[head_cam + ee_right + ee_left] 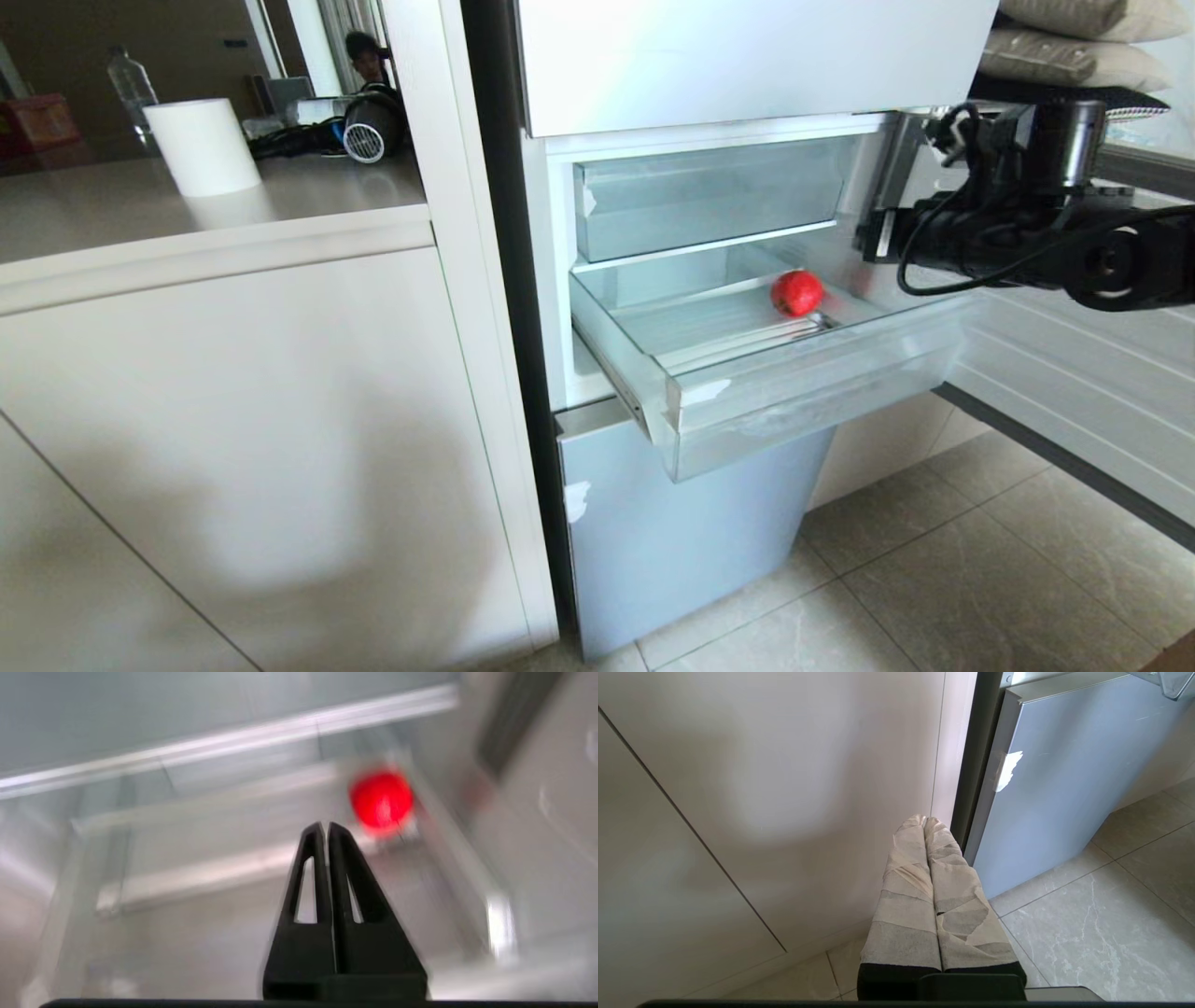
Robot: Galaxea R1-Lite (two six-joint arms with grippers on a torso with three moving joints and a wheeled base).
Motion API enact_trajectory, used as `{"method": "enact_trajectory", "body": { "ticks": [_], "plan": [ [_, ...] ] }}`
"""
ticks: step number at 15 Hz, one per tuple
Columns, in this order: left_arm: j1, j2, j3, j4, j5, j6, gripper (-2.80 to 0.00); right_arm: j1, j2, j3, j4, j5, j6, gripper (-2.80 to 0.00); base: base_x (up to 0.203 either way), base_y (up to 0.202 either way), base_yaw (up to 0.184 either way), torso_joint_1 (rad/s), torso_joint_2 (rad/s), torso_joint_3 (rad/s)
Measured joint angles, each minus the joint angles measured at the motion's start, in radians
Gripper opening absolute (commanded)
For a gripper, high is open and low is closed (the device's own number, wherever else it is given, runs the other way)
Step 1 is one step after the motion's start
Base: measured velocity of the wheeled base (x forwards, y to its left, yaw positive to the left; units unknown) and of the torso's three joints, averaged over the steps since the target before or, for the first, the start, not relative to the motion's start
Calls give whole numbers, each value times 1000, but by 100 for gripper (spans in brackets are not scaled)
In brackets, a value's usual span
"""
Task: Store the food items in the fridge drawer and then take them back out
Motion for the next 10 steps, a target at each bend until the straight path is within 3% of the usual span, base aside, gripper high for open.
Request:
{"method": "enact_trajectory", "body": {
  "ticks": [4,10],
  "plan": [
    [0,0,0,0,0,0,-280,-1,-301,348,71,-97,13,-280,0,0,0,0,0,0],
    [0,0,0,0,0,0,-280,-10,-872,653,333,-325,23,-280,0,0,0,0,0,0]
  ]
}}
